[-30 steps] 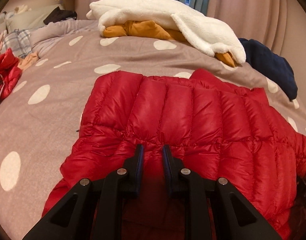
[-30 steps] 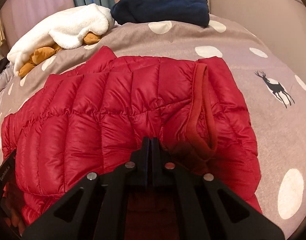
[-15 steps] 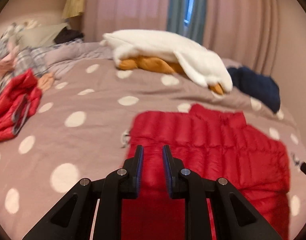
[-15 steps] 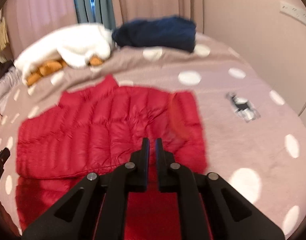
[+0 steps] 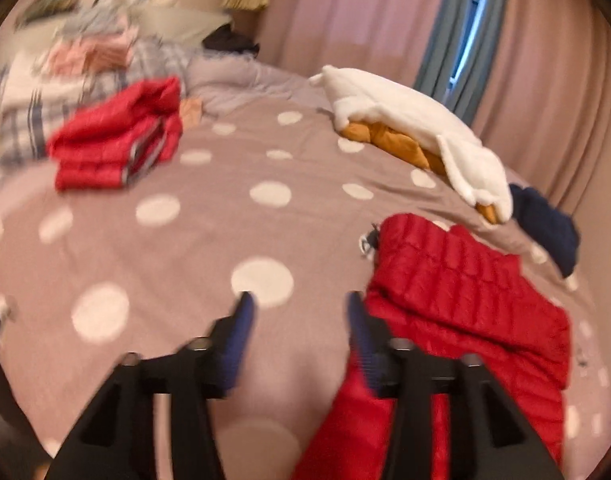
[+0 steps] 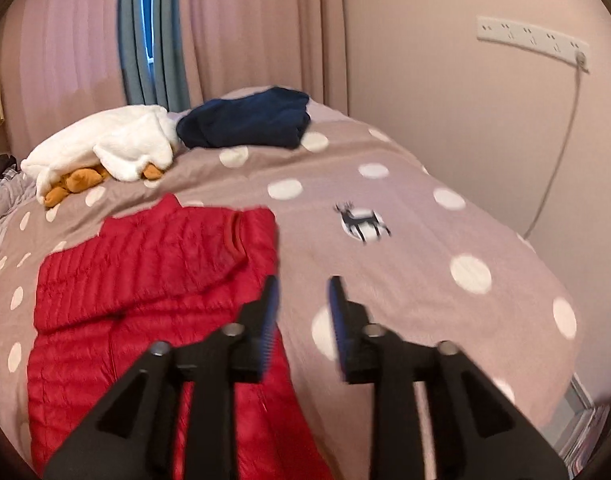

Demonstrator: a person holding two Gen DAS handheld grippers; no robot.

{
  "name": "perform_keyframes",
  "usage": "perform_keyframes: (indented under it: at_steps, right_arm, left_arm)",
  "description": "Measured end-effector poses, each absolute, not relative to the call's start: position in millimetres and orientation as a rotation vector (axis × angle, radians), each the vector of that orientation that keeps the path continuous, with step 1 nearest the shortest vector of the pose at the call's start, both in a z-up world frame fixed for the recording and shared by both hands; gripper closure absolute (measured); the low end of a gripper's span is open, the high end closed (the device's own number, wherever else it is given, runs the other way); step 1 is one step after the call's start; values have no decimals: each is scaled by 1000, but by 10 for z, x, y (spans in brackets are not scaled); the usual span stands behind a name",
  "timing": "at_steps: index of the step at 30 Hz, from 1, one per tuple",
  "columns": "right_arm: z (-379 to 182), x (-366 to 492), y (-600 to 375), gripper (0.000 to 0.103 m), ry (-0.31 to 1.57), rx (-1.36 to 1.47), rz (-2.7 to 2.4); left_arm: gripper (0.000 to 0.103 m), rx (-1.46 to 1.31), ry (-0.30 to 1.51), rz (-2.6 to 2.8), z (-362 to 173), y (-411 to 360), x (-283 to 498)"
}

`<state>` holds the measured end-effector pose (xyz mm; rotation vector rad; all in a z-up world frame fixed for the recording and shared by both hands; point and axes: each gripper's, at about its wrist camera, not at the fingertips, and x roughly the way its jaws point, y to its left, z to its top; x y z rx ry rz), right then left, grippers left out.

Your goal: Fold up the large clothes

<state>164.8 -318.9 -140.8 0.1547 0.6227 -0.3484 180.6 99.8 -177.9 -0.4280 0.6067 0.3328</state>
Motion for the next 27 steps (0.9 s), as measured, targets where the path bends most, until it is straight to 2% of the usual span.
perform_keyframes:
  at_steps: [1, 2, 4, 6, 9, 13, 17, 20, 27]
  right_arm:
    - [-1468, 1561, -3204, 65, 631, 174, -345]
    - [-1527, 1488, -3207, 62, 637, 186, -343]
    - [-1629, 1355, -3211, 54, 655, 200, -354]
    - [-1736, 1195, -3237, 42, 668, 231, -357]
    - [-1910, 983, -3274, 34, 691, 287, -365]
    - [-2195, 749, -3295, 33, 733, 337, -367]
    - [-2443, 520, -3318, 33, 767, 425, -376]
    - [-2550, 378, -3247, 32, 757, 530, -364]
    - [-2617, 360, -2897, 32, 747, 773, -201]
  left_arm:
    - [34, -467, 605, 320, -1848, 1003, 1723]
    - [32, -479, 610, 318, -1894, 995, 1681]
    - [32, -499, 641, 302, -2004, 961, 1569]
    - [32, -509, 670, 281, -2113, 930, 1471]
    - [32, -527, 727, 289, -2289, 919, 1329]
    - [32, -720, 787, 226, -2597, 1007, 1039]
    - [32, -781, 718, 145, -2585, 930, 797]
    - [32, -956, 730, -29, -2666, 800, 792]
    - [32, -1002, 693, -157, -2572, 439, 827]
